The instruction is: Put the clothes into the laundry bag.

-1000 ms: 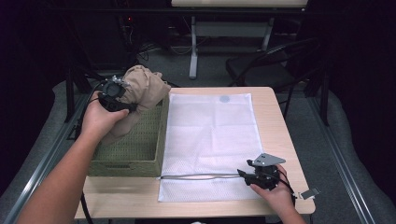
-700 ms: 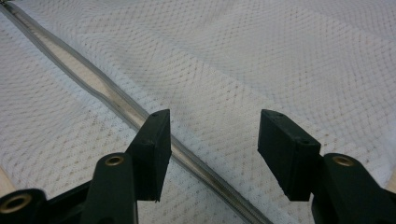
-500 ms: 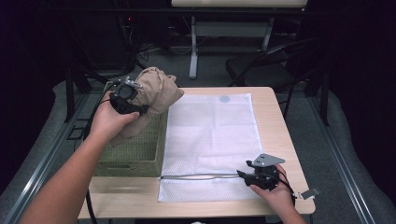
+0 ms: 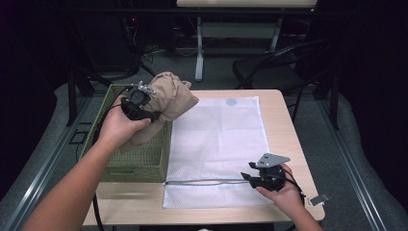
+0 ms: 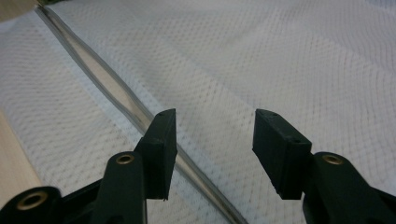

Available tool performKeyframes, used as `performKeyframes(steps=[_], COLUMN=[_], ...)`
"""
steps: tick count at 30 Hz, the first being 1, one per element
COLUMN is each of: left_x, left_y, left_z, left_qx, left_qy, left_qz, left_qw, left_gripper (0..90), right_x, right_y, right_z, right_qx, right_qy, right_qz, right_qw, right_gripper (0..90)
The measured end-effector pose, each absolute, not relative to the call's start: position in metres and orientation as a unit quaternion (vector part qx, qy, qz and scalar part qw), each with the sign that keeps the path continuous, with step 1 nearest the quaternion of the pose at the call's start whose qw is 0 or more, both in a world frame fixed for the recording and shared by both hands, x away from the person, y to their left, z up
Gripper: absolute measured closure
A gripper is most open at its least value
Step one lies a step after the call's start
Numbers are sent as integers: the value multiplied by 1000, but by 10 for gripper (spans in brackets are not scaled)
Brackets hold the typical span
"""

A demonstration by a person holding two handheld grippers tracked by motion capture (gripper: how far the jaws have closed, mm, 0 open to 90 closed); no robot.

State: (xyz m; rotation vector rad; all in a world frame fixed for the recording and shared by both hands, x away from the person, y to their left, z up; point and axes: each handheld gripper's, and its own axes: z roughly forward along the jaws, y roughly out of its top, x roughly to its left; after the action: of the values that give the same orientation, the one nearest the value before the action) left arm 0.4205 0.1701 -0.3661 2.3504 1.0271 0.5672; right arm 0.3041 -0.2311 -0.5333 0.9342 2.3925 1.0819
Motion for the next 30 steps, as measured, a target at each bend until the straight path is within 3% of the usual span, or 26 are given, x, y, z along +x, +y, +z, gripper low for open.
performKeyframes(steps=[9, 14, 30], left_x=[416, 414, 406], left_y=[161, 158, 141], left_z=[-367, -370, -372], left_qx=[870, 870, 878], left_qy=[370, 367, 347], left_qz=[199, 198, 186], left_qw=[259, 263, 273], left_gripper=[547, 547, 547], right_x=[318, 322, 330], right_y=[-218, -206, -180], right_z=[-508, -507, -518], right_qx=[307, 294, 262], right_qy=[847, 862, 881], right_qz=[403, 389, 375], right_qw=[162, 138, 118], right_gripper=[546, 630, 668])
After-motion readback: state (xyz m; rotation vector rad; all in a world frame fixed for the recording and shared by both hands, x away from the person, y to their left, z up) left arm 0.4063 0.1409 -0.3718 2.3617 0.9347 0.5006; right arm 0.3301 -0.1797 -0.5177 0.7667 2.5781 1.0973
